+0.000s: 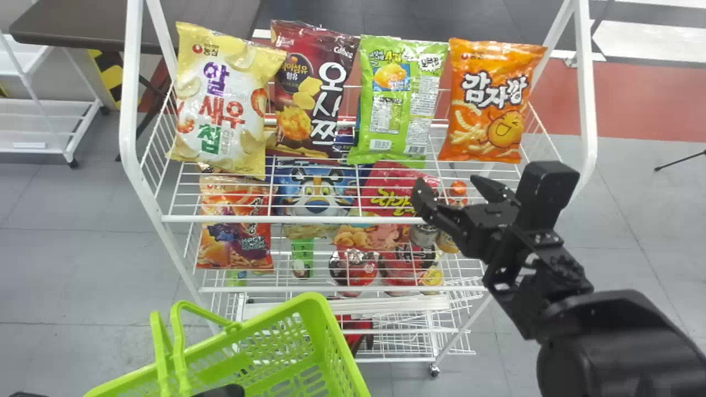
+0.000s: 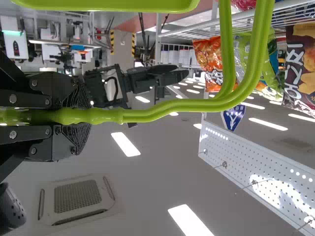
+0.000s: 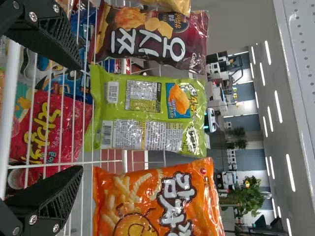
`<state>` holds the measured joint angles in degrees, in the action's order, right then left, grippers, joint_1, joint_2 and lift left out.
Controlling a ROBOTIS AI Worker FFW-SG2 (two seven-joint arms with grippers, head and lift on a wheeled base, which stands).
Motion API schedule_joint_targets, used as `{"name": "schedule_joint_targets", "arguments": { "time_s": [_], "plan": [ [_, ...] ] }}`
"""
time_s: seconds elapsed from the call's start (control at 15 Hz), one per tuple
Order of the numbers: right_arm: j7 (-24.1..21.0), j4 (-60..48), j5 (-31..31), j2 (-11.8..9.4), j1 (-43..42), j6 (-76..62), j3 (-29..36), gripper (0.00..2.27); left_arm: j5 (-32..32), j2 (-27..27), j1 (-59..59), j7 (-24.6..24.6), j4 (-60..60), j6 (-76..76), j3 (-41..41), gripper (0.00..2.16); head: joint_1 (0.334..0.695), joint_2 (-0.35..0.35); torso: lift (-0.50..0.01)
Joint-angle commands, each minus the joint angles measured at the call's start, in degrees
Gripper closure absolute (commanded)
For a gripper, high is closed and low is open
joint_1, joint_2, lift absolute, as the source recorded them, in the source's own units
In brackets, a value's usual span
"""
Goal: Hold basket handle with left hand then pick Gkobukchip with right hand and place into basket
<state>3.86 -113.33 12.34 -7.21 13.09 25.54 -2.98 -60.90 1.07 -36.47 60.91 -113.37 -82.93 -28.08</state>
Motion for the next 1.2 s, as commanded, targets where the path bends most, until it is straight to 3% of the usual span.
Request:
{"name": "schedule_joint_targets", "arguments": {
  "time_s": [0.0,0.6,1.13],
  "plan": [
    [-0.26,3.64,-0.03,0.09,-4.92,0.96,-0.18,0.08,-0.01,0.07,0.00,-0.09,-0.01,0.00,-0.05,2.15,0.695,-0.082,0.000],
    [-0.87,21.22,0.32,0.00,-24.87,5.36,-5.72,0.08,-0.01,0.33,0.00,-0.09,0.08,0.00,-0.22,2.15,0.695,-0.048,0.000],
    [-1.84,39.85,-0.56,1.32,-38.23,3.25,-10.29,0.08,-0.01,0.42,0.00,0.09,0.35,0.53,-0.40,2.15,0.695,-0.012,0.000]
  ]
}}
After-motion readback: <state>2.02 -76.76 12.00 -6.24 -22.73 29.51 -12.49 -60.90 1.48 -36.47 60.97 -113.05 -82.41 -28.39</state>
